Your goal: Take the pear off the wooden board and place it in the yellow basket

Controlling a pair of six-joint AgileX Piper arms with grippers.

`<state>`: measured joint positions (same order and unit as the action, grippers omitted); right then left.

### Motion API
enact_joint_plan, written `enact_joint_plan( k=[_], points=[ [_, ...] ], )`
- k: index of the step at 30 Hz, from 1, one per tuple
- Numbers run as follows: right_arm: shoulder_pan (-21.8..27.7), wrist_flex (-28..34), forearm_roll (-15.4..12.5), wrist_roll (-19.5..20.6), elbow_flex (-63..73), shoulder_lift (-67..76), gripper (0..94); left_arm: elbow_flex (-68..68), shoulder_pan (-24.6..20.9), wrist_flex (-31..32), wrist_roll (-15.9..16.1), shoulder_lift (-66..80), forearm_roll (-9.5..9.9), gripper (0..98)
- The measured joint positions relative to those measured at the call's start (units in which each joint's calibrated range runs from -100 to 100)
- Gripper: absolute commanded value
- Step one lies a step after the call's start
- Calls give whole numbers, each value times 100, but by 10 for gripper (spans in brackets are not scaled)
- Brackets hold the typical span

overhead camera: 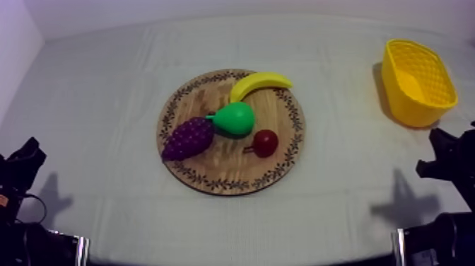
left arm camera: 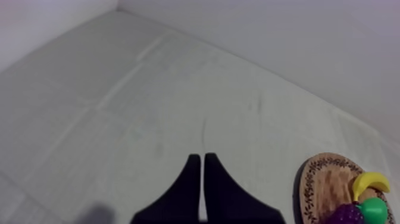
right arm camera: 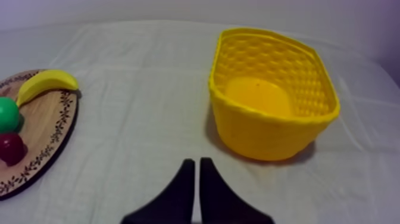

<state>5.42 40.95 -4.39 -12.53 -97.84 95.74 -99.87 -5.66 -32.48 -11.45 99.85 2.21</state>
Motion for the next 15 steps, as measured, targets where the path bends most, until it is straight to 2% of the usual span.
enact_joint_plan(
  k=[9,15],
  points=[
    [222,629,-610,-510,1188,-333,3,0,0,0,0,0,0,1],
    [183,770,-898,-476,2704,-1398,3,0,0,0,3,0,0,1]
  ],
)
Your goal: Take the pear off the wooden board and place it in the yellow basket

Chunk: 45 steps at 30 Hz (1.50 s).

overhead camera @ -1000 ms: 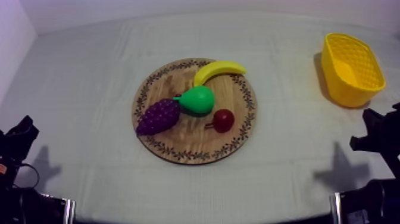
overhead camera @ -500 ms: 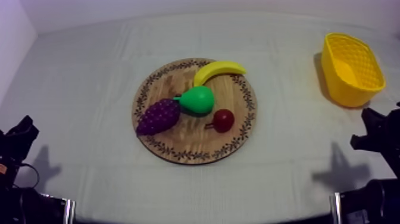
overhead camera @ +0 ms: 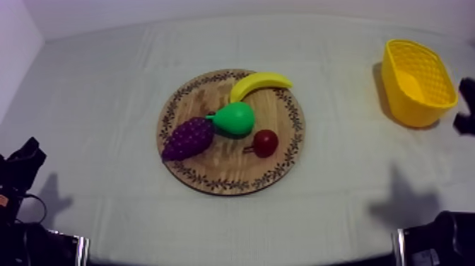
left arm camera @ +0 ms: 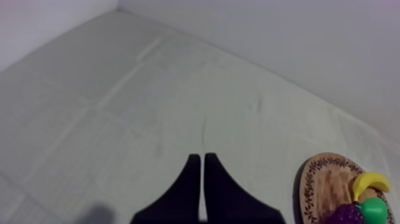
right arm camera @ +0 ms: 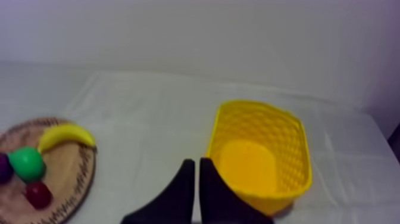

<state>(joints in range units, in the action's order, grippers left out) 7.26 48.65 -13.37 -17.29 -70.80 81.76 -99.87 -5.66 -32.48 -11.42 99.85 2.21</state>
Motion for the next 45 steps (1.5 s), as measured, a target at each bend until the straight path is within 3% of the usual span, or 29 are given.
enact_joint_plan(
  k=[5,10,14,18,24,30,33,40,45],
  points=[
    [-288,-40,-44,157,1515,-1179,16,0,0,0,-3,0,0,1],
    [-895,-225,428,481,2887,-2311,18,0,0,0,0,0,0,1],
    [-1429,25,704,653,3804,-3132,22,0,0,0,0,0,0,1],
    [-1855,479,612,558,4567,-3884,30,0,0,0,-2,0,0,1],
    [-1995,1400,60,-125,5242,-4821,57,0,0,0,-2,0,0,1],
    [-2250,2120,-215,-1143,5348,-5453,68,0,0,0,-2,0,0,1],
    [-2344,2411,-278,-1524,5292,-5635,153,0,0,0,-2,0,0,1],
    [-2387,3090,-241,-2270,5235,-5778,455,0,0,0,-2,0,0,1],
    [-2306,3089,-160,-2570,5049,-5812,554,0,0,0,-2,0,0,1]
  ],
)
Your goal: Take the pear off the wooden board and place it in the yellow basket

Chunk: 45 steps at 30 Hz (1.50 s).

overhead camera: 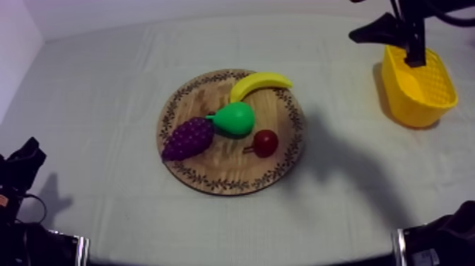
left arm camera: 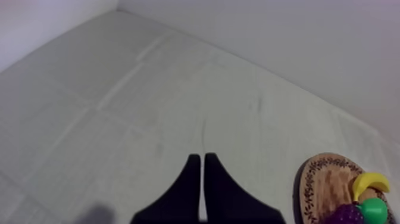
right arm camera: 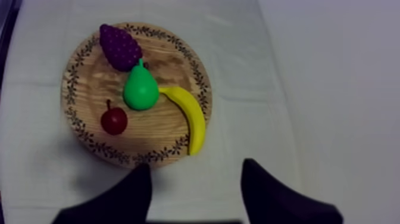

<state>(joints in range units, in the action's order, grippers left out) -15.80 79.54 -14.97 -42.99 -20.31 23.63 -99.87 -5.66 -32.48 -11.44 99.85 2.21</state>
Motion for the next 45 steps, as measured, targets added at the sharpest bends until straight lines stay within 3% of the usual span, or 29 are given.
enact_joint_plan(
  k=[5,13,29,45],
  points=[
    [113,-20,-153,-144,-175,-48,607,0,0,0,0,0,0,1],
    [98,-260,-216,76,-411,-166,661,0,0,0,0,0,0,1],
    [-639,-1126,50,192,-300,-1595,659,0,0,0,0,0,0,1],
    [-990,-2272,73,269,482,-3857,653,0,0,0,0,0,0,1]
  ],
)
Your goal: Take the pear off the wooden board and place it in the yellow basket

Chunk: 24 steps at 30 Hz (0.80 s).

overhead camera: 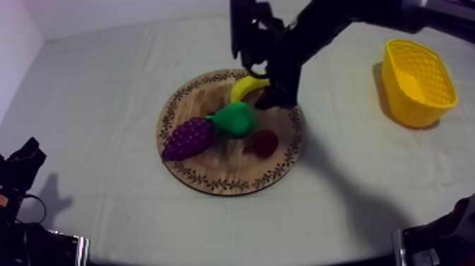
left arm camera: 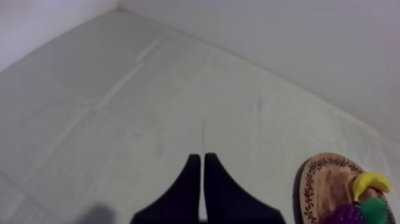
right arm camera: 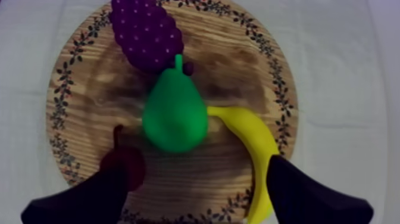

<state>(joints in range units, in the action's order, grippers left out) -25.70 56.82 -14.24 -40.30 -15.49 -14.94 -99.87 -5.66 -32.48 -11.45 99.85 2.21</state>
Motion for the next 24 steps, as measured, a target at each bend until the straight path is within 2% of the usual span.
enact_joint_plan(
  k=[8,24],
  points=[
    [-178,-272,-60,41,344,-895,645,0,0,0,0,0,0,1],
    [-300,-367,-50,59,777,-1811,603,0,0,0,0,0,0,1]
  ],
)
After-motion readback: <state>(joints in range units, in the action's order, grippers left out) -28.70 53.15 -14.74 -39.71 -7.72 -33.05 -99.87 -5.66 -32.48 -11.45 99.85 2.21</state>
